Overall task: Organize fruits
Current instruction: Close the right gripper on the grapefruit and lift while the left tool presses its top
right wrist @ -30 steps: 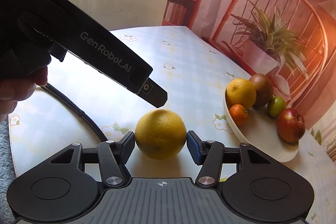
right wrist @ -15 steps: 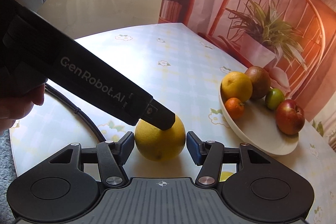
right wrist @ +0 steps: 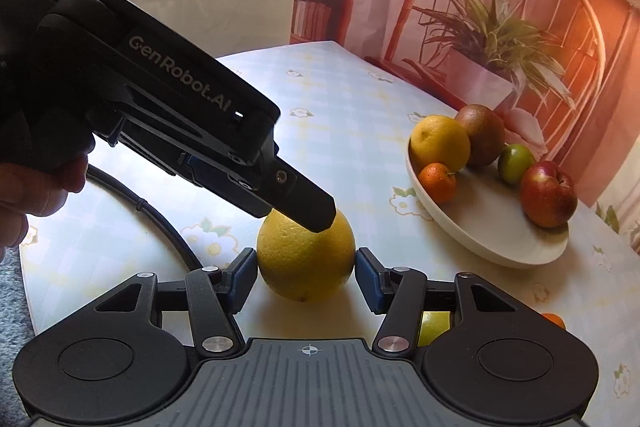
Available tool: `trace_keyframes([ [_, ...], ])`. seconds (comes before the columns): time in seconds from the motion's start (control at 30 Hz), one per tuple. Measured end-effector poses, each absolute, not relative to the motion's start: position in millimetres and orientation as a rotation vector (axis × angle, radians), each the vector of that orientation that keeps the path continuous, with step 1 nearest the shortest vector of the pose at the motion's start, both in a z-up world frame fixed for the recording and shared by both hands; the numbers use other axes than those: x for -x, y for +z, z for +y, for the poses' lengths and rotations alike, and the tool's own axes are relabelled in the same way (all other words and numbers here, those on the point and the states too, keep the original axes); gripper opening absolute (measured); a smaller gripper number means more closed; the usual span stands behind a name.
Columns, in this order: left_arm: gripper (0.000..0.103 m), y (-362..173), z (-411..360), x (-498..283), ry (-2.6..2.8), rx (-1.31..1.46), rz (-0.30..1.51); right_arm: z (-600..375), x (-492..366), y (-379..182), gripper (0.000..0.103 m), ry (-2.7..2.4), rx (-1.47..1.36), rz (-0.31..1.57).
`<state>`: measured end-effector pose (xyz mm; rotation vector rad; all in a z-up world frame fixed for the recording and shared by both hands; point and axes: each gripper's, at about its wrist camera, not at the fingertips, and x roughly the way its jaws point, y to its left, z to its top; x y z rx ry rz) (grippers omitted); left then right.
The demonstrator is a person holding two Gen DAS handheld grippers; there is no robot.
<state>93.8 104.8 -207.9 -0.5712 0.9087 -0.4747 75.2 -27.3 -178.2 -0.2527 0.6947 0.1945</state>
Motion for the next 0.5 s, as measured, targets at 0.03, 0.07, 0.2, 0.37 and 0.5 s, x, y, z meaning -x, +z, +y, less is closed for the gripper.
trace_keyframes([
  [0.03,0.054,-210,106,-94,-0.481,0.59,0.908,-28,-75,-178,0.05,0.194,0.242,0.695],
  [0.07,0.054,-211,107,-94,-0.489,0.613,0.908,-30,-75,-178,0.05,0.193,0.23,0.696],
  [0.2,0.054,-219,108,-96,-0.498,0.698,0.909,-33,-72,-178,0.05,0.183,0.188,0.698],
  [0.37,0.054,-227,107,-97,-0.51,0.766,0.913,-38,-68,-178,0.05,0.177,0.145,0.706],
  [0.5,0.053,-236,101,-99,-0.511,0.78,0.952,-40,-66,-178,0.05,0.174,0.124,0.71],
])
